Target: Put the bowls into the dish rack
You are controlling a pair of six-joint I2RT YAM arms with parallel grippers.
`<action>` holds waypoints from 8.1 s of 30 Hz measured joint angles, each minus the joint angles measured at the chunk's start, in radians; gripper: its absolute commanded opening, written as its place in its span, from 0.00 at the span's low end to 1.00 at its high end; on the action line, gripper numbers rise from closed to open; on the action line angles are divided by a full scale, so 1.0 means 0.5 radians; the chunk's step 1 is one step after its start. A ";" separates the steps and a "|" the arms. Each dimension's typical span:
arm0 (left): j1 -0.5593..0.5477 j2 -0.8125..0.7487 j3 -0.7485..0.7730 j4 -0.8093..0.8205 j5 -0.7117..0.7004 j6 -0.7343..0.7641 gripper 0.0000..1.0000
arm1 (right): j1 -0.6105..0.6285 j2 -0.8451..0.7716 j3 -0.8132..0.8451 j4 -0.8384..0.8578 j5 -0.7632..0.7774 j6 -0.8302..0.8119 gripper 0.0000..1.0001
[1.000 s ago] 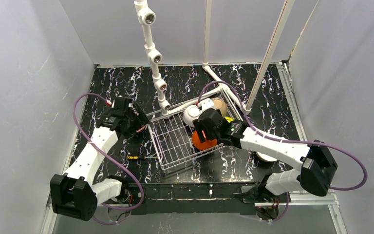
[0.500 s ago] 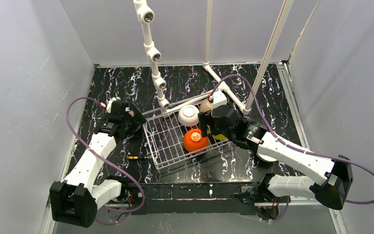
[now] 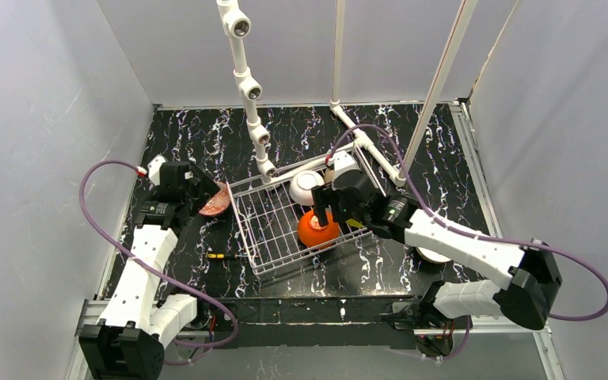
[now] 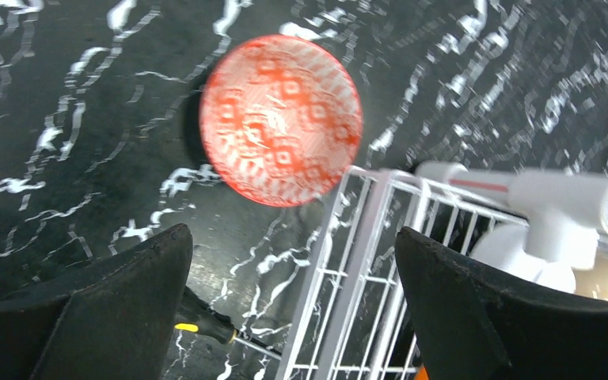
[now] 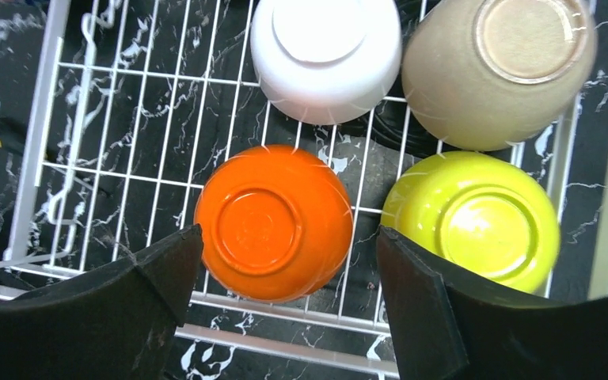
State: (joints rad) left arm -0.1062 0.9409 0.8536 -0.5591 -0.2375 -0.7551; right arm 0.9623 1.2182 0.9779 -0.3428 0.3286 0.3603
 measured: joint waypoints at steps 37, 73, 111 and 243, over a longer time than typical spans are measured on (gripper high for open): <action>0.420 0.873 -0.087 0.080 0.158 -0.355 0.29 | 0.161 0.391 0.056 -0.136 0.637 0.021 0.53; 0.439 0.369 0.239 -0.189 0.095 -0.070 0.00 | 0.161 0.549 0.215 -0.256 0.635 0.096 0.68; 0.161 0.189 0.584 -0.719 1.315 0.560 0.00 | 0.564 0.415 0.568 0.622 -0.990 -1.702 0.81; -0.197 0.066 0.006 -0.303 0.813 0.566 0.62 | -0.182 1.334 0.165 1.999 -1.371 2.055 0.23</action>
State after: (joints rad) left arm -0.2047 0.9741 0.8566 -0.7105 0.1692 -0.4721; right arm 0.8715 1.8851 1.0603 0.6567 -0.3569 1.3880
